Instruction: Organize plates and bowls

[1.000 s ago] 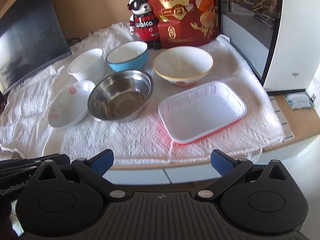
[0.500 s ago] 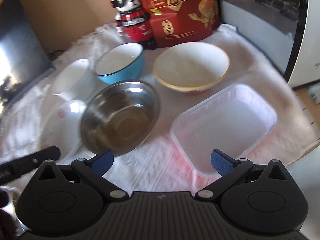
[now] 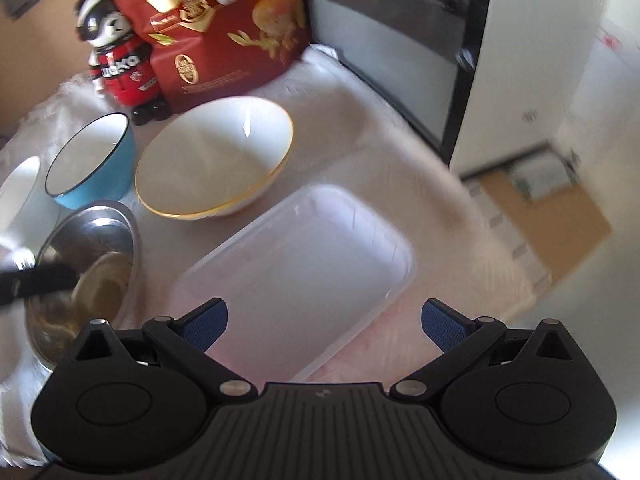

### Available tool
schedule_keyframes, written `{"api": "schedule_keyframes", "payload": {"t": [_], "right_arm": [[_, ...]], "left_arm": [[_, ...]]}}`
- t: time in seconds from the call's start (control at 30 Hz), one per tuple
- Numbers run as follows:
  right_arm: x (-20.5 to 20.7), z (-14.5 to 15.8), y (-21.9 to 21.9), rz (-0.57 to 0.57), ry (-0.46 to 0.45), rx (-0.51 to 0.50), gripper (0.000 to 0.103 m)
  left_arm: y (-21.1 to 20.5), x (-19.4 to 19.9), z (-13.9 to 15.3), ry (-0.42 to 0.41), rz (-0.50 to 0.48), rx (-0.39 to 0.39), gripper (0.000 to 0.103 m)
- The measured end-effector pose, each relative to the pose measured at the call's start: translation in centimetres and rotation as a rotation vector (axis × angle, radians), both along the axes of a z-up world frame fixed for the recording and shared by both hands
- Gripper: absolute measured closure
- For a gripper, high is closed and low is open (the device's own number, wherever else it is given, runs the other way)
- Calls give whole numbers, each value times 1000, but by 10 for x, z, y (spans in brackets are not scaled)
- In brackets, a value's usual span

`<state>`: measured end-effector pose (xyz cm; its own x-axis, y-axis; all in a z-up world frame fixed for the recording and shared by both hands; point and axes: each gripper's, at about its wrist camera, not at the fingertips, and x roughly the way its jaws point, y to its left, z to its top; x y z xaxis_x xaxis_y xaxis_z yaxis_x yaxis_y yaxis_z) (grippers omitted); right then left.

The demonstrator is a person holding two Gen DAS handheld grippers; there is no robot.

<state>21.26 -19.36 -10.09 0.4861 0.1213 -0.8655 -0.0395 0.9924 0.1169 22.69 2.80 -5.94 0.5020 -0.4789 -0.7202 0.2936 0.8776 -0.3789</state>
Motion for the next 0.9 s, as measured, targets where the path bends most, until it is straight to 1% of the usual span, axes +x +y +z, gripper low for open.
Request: {"api": "schedule_keyframes", "payload": {"t": [0.03, 0.07, 0.1, 0.13, 0.17, 0.2, 0.27, 0.37, 0.4, 0.53, 0.67, 0.7, 0.73, 0.77, 0.83, 0.9], "right_arm": [[3, -5, -7, 13, 2, -5, 0], [9, -9, -15, -4, 27, 9, 0], [12, -14, -23, -18, 50, 48, 0], [15, -17, -31, -27, 71, 100, 0], [17, -20, -40, -41, 85, 137, 0], [19, -22, -46, -64, 96, 158, 0], [20, -26, -55, -89, 106, 165, 0], [21, -37, -57, -59, 142, 114, 0], [20, -38, -58, -44, 144, 122, 0], [23, -39, -63, -32, 157, 208, 0], [32, -42, -62, -10, 166, 232, 0], [34, -43, -63, -7, 165, 251, 1], [36, -44, -65, -2, 170, 280, 2], [39, -44, -68, 8, 181, 325, 5], [46, -47, -74, 27, 214, 439, 7], [52, -50, -78, 26, 233, 495, 11]], "left_arm": [[-6, 5, -2, 19, 9, 6, 91], [-10, 9, -3, 26, -5, 6, 91], [-17, 13, -3, 17, -32, 28, 90], [-22, 14, -3, -2, -51, 71, 90], [-28, 18, -4, -16, -49, 114, 90], [-34, 23, -5, -15, -47, 138, 89], [-41, 29, -8, -2, -76, 146, 89], [-54, 38, -14, 6, -94, 193, 89], [-58, 41, -18, 17, -100, 209, 89], [-66, 51, -30, 55, -97, 219, 89], [-71, 59, -38, 93, -79, 204, 89], [-71, 59, -41, 101, -74, 207, 89], [-72, 60, -42, 105, -70, 213, 89], [-73, 61, -44, 111, -67, 219, 89], [-76, 62, -49, 132, -66, 229, 89], [-78, 63, -53, 148, -57, 234, 87]]}}
